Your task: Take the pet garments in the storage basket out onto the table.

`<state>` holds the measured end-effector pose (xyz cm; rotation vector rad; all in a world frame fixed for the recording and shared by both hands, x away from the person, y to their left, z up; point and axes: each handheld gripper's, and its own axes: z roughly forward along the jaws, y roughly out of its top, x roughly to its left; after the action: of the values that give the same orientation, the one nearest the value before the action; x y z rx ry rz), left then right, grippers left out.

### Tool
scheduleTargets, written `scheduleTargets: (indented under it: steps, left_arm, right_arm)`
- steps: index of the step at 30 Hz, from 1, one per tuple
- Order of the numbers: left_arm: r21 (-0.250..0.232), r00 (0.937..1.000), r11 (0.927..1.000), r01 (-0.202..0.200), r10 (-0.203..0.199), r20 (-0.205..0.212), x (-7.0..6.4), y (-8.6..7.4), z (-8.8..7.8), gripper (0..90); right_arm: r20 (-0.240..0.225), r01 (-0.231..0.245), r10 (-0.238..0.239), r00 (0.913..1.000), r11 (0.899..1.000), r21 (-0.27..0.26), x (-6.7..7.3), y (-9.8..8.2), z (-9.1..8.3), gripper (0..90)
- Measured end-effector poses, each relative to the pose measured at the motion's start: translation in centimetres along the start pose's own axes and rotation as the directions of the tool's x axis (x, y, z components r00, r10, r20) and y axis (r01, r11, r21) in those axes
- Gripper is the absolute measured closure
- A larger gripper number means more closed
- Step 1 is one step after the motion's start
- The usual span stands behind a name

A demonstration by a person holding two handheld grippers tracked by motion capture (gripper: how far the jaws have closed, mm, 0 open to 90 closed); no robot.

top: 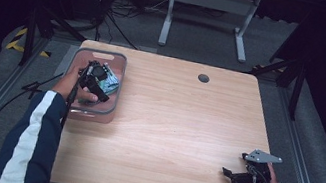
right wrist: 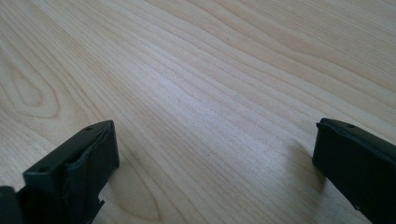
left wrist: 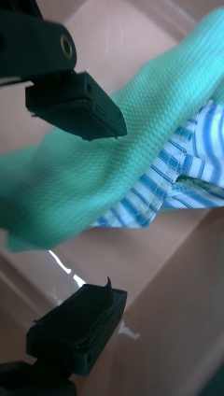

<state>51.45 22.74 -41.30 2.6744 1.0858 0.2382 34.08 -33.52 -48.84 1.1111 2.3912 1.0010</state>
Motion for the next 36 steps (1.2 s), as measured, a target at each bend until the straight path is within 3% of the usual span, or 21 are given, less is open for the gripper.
scheduleTargets:
  steps: [5, 9, 12, 13, 14, 19, 20, 24, 25, 30, 33, 36]
  left_arm:
    - [0.053, 0.9993, 0.9984, 0.022, -0.02, -0.03, 0.2, 0.6, 1.9, 16.5]
    - [0.088, 0.9954, 0.9951, 0.045, -0.037, -0.089, 0.5, 0.7, 2.6, 25.6]
    - [0.077, 0.9925, 0.9932, 0.087, -0.08, -0.092, 0.8, 0.6, 2.5, 29.3]
    - [0.072, 0.9921, 0.993, 0.094, -0.088, -0.089, 1.0, 0.6, 2.5, 33.2]
    - [0.07, 0.9908, 0.9926, 0.099, -0.092, -0.099, 1.0, 0.5, 2.4, 43.2]
    - [0.08, 0.9865, 0.9924, 0.094, -0.082, -0.142, 0.9, 0.6, 2.3, 56.5]
    - [0.08, 0.9862, 0.9941, 0.073, -0.06, -0.154, 1.0, 0.6, 2.2, 58.7]
    - [0.064, 0.9841, 0.9955, 0.07, -0.058, -0.168, 0.9, 0.6, 1.8, 69.2]
    - [0.04, 0.9834, 0.9965, 0.073, -0.066, -0.169, 0.9, 0.3, 1.4, 70.3]
    - [0.006, 0.9833, 0.9966, 0.082, -0.08, -0.163, 1.0, -0.2, 0.3, 71.7]
    - [-0.056, 0.9827, 0.9934, 0.1, -0.108, -0.15, 1.1, -0.9, -0.9, 72.0]
    - [-0.079, 0.9799, 0.9911, 0.107, -0.119, -0.16, 1.1, -1.2, -1.6, 72.1]
  right_arm:
    - [0.0, 0.0, 0.0, 1.0, 1.0, 0.0, 0.0, 0.0, 0.0, 0.7]
    - [0.0, 0.001, -0.001, 1.0, 1.0, 0.001, 0.0, 0.0, 0.0, 0.7]
    - [0.0, 0.001, -0.001, 1.0, 1.0, 0.001, 0.0, 0.0, 0.0, 0.7]
    - [-0.001, 0.001, -0.001, 1.0, 1.0, 0.001, 0.0, 0.0, 0.0, 0.7]
    - [0.0, 0.0, 0.0, 1.0, 1.0, 0.001, 0.0, 0.0, 0.0, 0.7]
    - [0.0, 0.001, 0.0, 1.0, 1.0, 0.001, 0.0, 0.0, 0.0, 0.7]
    - [0.0, 0.001, -0.001, 1.0, 1.0, 0.001, 0.0, 0.0, 0.0, 0.7]
    - [0.0, 0.001, -0.001, 1.0, 1.0, 0.001, 0.0, 0.0, 0.0, 0.7]
    - [0.0, 0.001, -0.001, 1.0, 1.0, 0.001, 0.0, 0.0, 0.0, 0.7]
    - [0.0, 0.0, 0.0, 1.0, 1.0, 0.001, 0.0, 0.0, 0.0, 0.7]
    - [0.0, 0.0, 0.0, 1.0, 1.0, 0.001, 0.0, 0.0, 0.0, 0.7]
    - [0.0, 0.001, -0.001, 1.0, 1.0, 0.001, 0.0, 0.0, 0.0, 0.7]
